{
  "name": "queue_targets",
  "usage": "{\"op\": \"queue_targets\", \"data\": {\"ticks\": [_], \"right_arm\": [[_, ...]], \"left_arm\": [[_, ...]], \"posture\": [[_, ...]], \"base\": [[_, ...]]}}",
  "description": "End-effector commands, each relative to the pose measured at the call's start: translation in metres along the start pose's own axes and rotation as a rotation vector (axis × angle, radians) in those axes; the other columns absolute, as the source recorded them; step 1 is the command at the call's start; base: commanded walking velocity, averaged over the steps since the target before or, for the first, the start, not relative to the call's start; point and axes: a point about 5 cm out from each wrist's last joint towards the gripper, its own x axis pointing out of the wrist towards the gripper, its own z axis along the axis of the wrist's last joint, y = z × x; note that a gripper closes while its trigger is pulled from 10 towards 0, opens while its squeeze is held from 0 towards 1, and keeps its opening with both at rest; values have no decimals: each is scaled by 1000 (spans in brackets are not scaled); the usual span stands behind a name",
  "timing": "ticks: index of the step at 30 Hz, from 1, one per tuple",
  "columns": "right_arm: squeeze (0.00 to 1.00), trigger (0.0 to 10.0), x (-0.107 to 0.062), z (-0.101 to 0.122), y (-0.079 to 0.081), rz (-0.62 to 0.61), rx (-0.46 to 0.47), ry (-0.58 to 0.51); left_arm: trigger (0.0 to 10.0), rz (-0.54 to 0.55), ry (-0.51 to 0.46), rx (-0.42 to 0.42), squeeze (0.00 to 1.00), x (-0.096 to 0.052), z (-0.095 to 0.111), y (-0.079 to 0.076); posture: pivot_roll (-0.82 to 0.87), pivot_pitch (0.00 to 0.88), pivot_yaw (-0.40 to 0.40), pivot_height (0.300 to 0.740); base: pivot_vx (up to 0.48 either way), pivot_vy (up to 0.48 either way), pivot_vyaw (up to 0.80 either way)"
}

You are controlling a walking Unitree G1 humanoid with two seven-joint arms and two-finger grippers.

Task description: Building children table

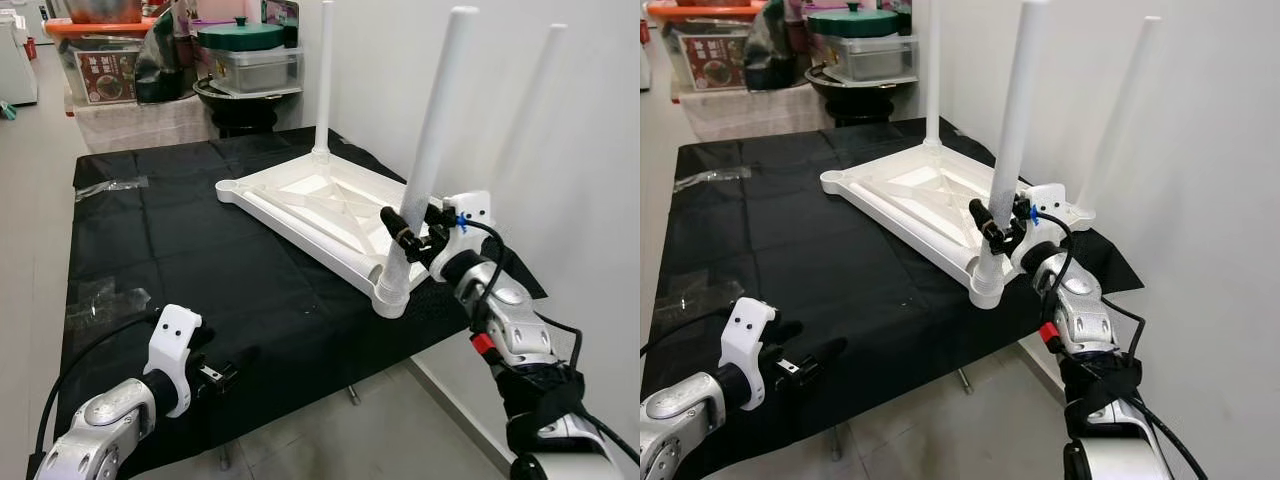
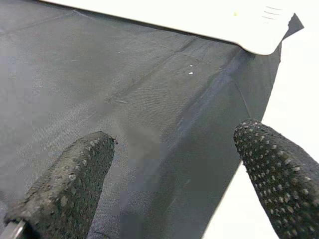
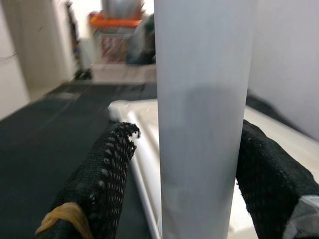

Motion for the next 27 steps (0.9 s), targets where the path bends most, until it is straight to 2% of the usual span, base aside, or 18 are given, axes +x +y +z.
{"op": "queue_targets", "data": {"ticks": [1,3,5,7,8,19,20,21,22,24,27], "right_arm": [[0,10000,3,5,2,58,-9,-9],[0,10000,3,5,2,58,-9,-9],[0,10000,8,11,-4,133,-39,15],[0,10000,11,13,-6,146,-59,31],[0,10000,17,13,-8,142,-76,60],[0,10000,24,9,-9,157,-57,110],[0,0,23,6,-12,124,-70,127],[0,0,22,3,-18,55,-78,146],[0,0,22,3,-18,55,-78,146],[0,0,17,-5,-30,-99,-73,195],[0,0,15,-7,-32,-129,-63,205]], "left_arm": [[10000,-4,8,6,0,0,-1,1],[10000,-4,8,6,0,0,-1,1],[10000,-3,10,6,0,-1,-2,0],[10000,-4,10,4,0,-1,-2,-1],[10000,-3,12,3,0,-2,-3,-1],[10000,7,18,6,0,-5,-4,0],[10000,10,20,5,0,-6,-5,0],[10000,14,23,4,0,-7,-5,1],[10000,14,23,4,0,-7,-5,1],[10000,22,26,3,0,-7,-6,1],[10000,25,26,2,0,-8,-6,2]], "posture": [[97,0,-55,740],[97,0,-55,740],[105,0,-60,740],[109,0,-63,740],[113,0,-65,740],[130,0,-76,740],[130,0,-76,740],[130,0,-76,740],[130,0,-76,740],[126,0,-72,740],[126,0,-72,740]], "base": [[0,0,0],[0,0,0],[0,0,0],[0,0,0],[0,0,0],[0,0,0],[0,0,0],[0,0,0],[0,0,0],[0,0,0],[0,0,0]]}}
